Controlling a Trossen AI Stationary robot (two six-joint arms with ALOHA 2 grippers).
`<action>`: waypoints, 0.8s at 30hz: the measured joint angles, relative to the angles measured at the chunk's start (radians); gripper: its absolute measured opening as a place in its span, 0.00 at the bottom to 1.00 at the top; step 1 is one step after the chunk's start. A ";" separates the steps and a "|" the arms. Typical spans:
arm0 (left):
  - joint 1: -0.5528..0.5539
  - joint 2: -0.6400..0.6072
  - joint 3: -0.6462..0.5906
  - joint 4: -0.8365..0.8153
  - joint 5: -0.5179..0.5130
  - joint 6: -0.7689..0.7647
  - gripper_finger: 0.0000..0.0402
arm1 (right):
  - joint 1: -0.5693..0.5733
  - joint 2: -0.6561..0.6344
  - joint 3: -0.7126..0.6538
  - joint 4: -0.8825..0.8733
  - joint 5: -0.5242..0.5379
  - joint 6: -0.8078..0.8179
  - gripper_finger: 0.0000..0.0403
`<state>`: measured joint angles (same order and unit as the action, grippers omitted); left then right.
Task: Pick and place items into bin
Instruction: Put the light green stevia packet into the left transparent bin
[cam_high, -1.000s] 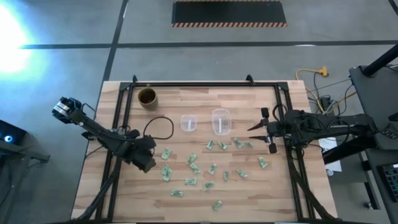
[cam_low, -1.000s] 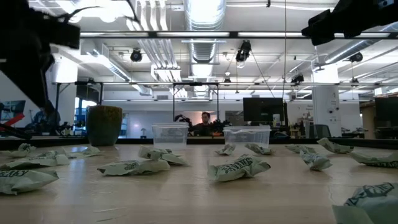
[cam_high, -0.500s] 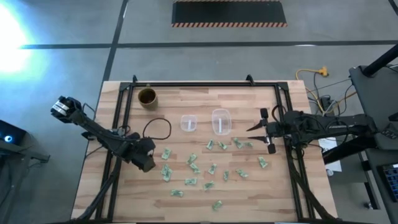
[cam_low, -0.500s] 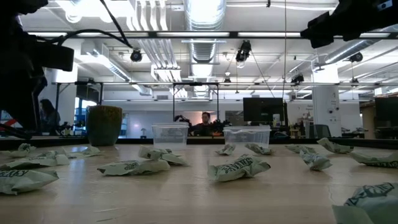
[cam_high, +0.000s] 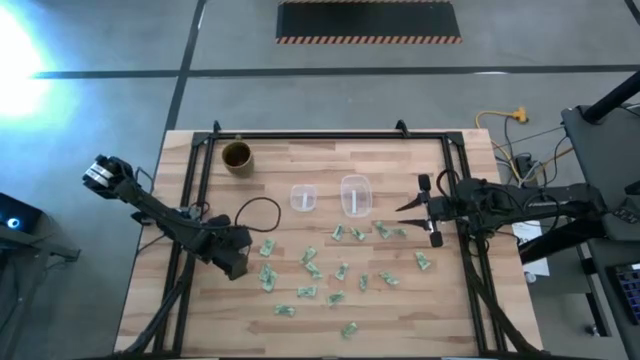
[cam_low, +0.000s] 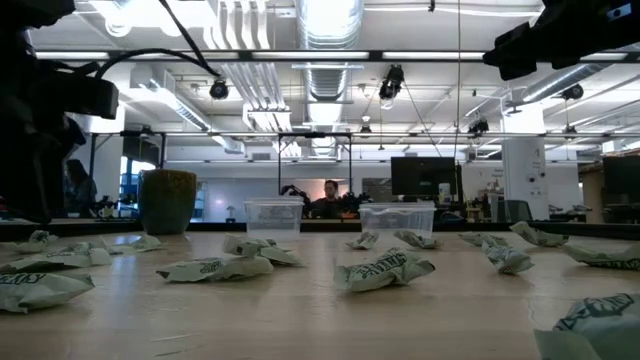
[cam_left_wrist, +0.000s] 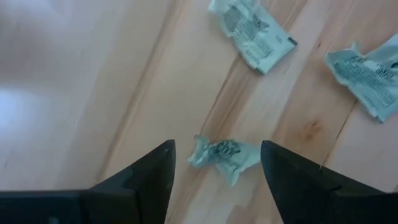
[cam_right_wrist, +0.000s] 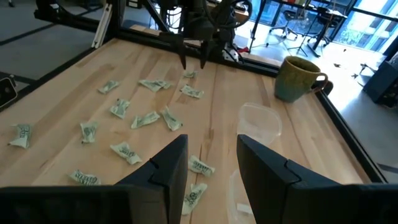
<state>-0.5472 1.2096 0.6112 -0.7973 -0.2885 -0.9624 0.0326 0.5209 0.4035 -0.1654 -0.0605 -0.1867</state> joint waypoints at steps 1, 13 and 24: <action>0.000 0.001 -0.012 0.023 0.001 0.000 0.55 | 0.000 0.000 -0.001 0.000 0.000 0.000 0.32; 0.000 -0.002 -0.088 0.091 0.024 -0.025 0.55 | 0.000 0.001 -0.002 0.017 0.000 0.003 0.32; 0.000 -0.002 -0.102 0.118 0.026 -0.026 0.36 | 0.000 0.056 -0.002 0.045 0.000 -0.005 0.32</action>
<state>-0.5472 1.2079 0.5088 -0.6793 -0.2627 -0.9886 0.0326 0.5766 0.4011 -0.1201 -0.0605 -0.1913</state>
